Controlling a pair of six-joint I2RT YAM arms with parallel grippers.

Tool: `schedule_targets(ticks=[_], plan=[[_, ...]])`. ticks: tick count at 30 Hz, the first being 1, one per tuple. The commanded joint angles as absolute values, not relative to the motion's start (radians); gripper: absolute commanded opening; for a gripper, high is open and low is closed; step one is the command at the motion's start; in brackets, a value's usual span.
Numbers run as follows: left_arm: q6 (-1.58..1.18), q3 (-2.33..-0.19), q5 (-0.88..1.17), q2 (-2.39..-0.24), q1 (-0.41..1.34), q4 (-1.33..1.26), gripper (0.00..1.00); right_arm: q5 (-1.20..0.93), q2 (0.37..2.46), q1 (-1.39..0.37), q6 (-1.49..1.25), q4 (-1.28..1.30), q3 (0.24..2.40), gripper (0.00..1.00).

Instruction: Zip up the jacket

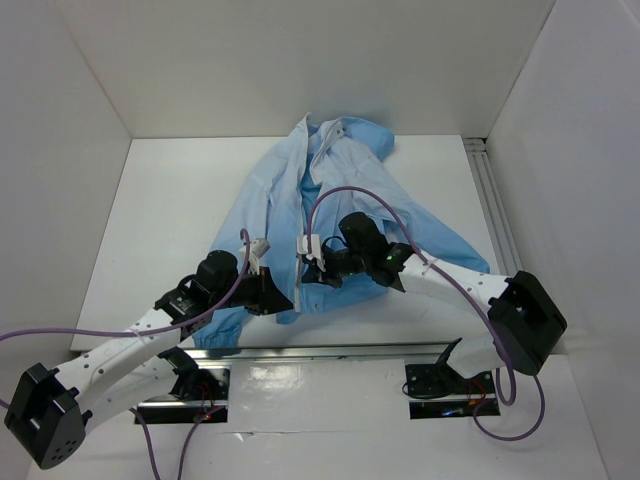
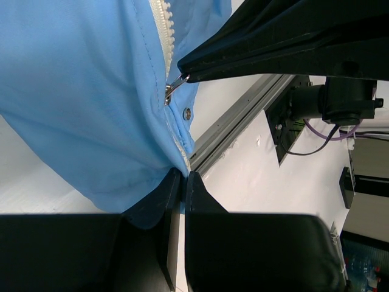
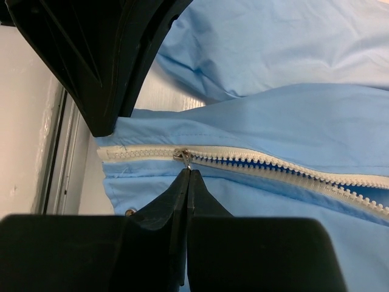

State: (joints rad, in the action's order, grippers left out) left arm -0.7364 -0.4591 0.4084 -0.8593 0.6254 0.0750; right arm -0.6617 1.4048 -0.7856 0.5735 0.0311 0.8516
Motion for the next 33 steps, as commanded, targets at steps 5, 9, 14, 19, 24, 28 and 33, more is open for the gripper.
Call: schedule_targets(ticks=[5, 9, 14, 19, 24, 28, 33], plan=[[-0.73, -0.479, 0.423, -0.842, 0.63, 0.057, 0.0, -0.678, 1.39, -0.798, 0.565, 0.028, 0.896, 0.08], [-0.73, -0.479, 0.423, -0.842, 0.63, 0.057, 0.0, -0.678, 1.41, -0.798, 0.565, 0.028, 0.905, 0.1], [-0.73, -0.479, 0.423, -0.842, 0.63, 0.057, 0.0, -0.687, 1.42, -0.807, 0.565, 0.028, 0.914, 0.11], [-0.73, -0.479, 0.423, -0.842, 0.63, 0.057, 0.0, -0.687, 1.43, -0.825, 0.565, 0.037, 0.923, 0.11], [-0.73, -0.469, 0.423, -0.833, 0.63, 0.057, 0.0, -0.687, 1.448, -0.825, 0.565, 0.046, 0.923, 0.07], [-0.73, -0.469, 0.414, -0.833, 0.63, 0.057, 0.0, -0.678, 1.448, -0.825, 0.565, 0.046, 0.923, 0.09], [-0.73, -0.469, 0.414, -0.833, 0.63, 0.057, 0.0, -0.666, 1.457, -0.834, 0.565, 0.037, 0.933, 0.11]])
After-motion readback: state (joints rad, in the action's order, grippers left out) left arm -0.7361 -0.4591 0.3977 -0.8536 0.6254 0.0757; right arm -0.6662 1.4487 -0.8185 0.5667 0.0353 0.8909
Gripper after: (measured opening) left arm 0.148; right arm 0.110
